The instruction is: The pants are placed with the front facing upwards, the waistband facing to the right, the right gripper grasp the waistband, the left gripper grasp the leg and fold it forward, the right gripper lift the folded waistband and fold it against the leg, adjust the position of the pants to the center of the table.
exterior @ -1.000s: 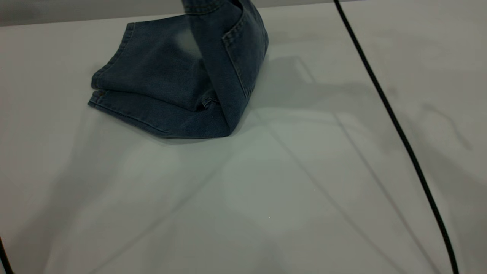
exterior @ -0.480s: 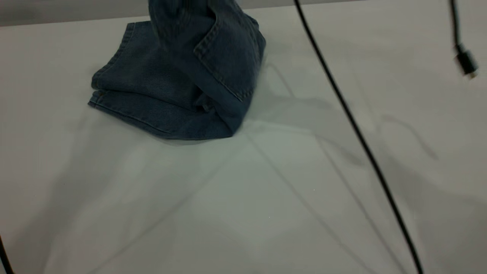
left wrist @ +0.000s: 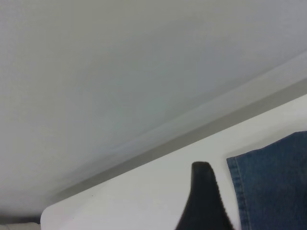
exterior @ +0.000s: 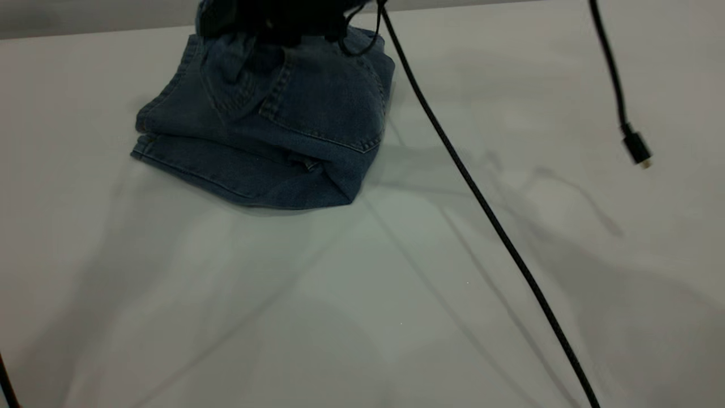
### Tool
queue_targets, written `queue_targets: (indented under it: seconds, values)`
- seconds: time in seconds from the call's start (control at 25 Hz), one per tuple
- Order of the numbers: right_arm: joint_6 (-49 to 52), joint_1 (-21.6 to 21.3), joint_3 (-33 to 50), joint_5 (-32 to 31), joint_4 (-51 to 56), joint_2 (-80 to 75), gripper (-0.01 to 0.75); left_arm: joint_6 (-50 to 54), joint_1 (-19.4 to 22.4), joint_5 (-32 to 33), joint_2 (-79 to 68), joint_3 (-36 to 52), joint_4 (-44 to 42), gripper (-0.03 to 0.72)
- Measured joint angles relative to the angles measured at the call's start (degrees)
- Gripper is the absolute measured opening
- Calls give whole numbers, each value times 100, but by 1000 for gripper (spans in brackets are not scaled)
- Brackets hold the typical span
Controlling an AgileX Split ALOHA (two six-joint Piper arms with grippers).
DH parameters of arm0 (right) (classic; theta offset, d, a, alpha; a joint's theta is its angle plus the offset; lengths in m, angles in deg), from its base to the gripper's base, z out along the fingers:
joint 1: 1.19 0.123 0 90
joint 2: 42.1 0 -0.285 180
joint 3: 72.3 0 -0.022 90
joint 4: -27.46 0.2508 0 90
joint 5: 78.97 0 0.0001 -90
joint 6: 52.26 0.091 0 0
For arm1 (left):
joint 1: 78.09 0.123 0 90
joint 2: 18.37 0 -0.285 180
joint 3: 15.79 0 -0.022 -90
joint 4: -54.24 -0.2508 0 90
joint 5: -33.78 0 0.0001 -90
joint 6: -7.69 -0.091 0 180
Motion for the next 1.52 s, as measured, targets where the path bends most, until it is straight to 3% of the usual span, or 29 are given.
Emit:
queue_targets:
  seconds: [0.12,0.4,0.52,0.76,0.92,1.28,1.52]
  values:
    - [-29,66,0,-133,2,-52,223,0,0,0,0,0,0,461]
    - [48,48,0,-54,4,-85,532,0,0,5,0,0,24,461]
    - [48,0,0,112,4,-79,601,0,0,5,0,0,28,461]
    - [101,-377,0,-64,-14,27,590,-57,0,10,0,0,-14,461]
    - [527,-864,0,-162,-315,324,583,-57,0,16,0,0,11,461]
    - [2633,-2161,-2,-280,-3121,1258,582,-57,0,10,0,0,105,461]
    - [3978,-2913,-123,-729,-4984,1842,582,-68,0,10,0,0,531,461]
